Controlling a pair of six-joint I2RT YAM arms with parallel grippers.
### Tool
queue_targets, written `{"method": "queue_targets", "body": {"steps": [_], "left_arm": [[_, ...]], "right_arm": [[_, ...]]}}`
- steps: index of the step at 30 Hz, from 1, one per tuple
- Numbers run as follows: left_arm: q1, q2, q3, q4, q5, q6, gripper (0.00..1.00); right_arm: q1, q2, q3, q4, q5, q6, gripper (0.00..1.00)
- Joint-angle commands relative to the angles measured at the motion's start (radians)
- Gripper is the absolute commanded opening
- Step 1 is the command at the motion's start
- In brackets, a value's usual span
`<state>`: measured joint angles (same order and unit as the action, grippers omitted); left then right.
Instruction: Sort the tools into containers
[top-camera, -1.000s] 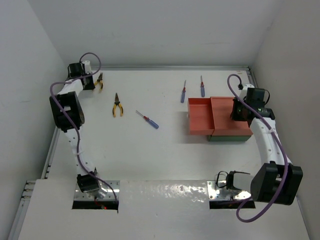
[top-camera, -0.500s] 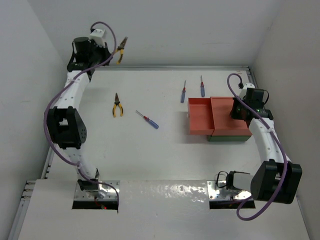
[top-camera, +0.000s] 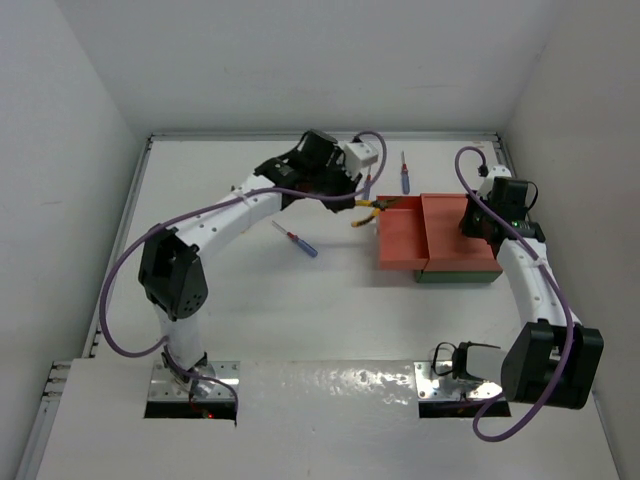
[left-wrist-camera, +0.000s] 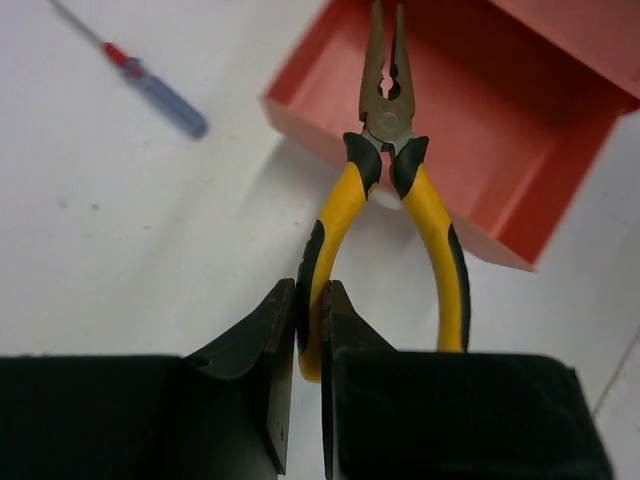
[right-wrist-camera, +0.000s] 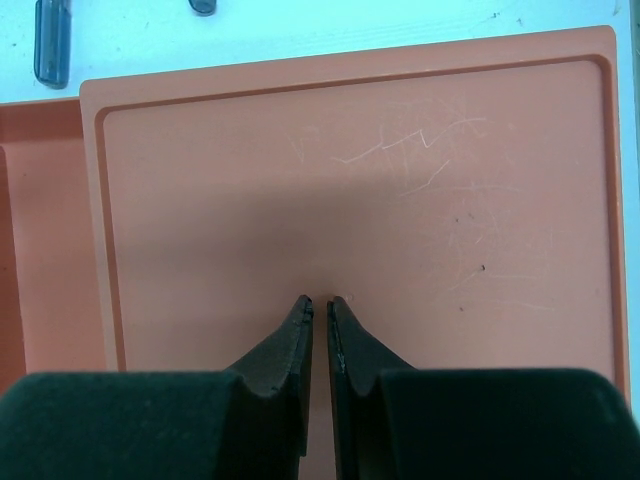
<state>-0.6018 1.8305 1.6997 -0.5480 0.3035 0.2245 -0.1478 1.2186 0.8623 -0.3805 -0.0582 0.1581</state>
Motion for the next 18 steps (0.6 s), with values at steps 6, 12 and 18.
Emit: {"method": "queue_targets", "body": {"steps": [6, 12, 18], "left_arm": [[-0.108, -0.022, 0.061, -0.044, -0.096, 0.053, 0.00], [-0.162, 0.024, 0.072, -0.030, -0.132, 0.024, 0.00], [-0.199, 0.073, 0.113, 0.005, -0.133, 0.006, 0.00]], "right_arm": [[0.004, -0.004, -0.051, -0.054, 0.003, 0.004, 0.10], [0.004, -0.002, -0.051, -0.051, 0.001, 0.006, 0.11], [0.004, -0.004, -0.063, -0.049, 0.000, 0.006, 0.11]]}}
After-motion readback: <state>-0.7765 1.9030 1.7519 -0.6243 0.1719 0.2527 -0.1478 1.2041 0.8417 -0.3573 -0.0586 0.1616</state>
